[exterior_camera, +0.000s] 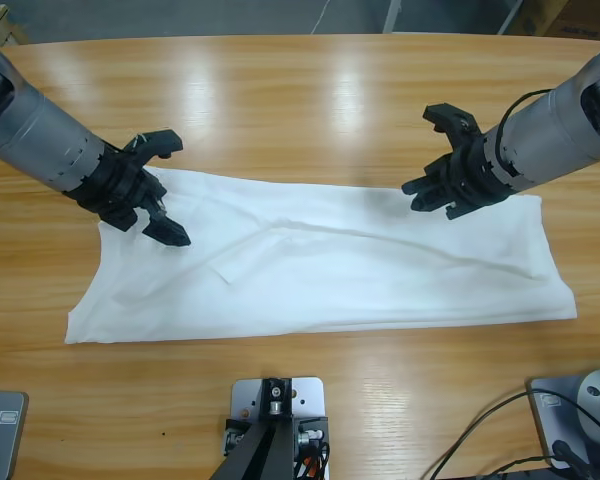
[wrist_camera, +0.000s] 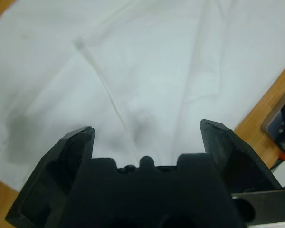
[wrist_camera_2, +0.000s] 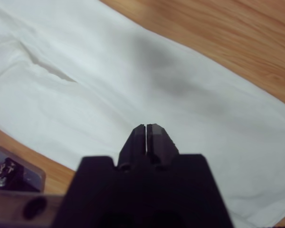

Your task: Fold clothes

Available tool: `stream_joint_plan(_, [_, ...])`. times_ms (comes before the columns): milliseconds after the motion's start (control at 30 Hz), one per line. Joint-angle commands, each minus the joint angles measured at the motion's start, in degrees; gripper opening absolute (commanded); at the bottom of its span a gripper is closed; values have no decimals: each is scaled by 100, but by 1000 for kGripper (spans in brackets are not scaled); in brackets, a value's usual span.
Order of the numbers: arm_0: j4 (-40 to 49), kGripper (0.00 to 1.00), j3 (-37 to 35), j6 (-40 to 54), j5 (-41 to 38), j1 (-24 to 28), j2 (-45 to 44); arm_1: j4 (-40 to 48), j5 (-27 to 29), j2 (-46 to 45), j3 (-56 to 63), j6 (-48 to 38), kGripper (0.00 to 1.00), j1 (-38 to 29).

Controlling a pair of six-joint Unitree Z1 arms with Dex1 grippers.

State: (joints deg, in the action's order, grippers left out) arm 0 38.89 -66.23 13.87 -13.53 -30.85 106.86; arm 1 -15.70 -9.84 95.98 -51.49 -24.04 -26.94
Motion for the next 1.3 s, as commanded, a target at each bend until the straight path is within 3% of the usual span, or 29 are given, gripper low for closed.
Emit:
stream_joint_plan(33, [180, 826, 13, 285, -367, 53, 527, 127, -27, 246, 192, 43, 0, 145])
stream_joint_plan(500, [180, 827, -1, 389, -390, 35, 900, 150, -18, 117, 343, 83, 0, 242])
stream_joint_plan(667, [263, 817, 31, 389, -744, 32, 911, 182, -1, 79, 422, 83, 0, 242])
stream_joint_plan(767, [446, 764, 31, 427, -1034, 32, 979, 185, -1, 77, 440, 83, 0, 247])
stream_joint_plan(833, [555, 669, 47, 498, -1190, 35, 1046, 196, 15, 80, 473, 83, 0, 250])
stream_joint_plan(1000, [570, 583, 64, 598, -1239, 28, 1056, 261, 17, 31, 595, 83, 0, 250])
stream_joint_plan(1033, [588, 453, 50, 598, -1257, 32, 1056, 261, 17, 17, 602, 83, 0, 257])
stream_joint_plan(1067, [605, 411, 48, 598, -1278, 34, 1056, 261, 20, 5, 605, 83, 0, 259])
stream_joint_plan(1300, [674, 429, 75, 596, -1127, 18, 911, 278, 19, -23, 607, 83, 0, 259])
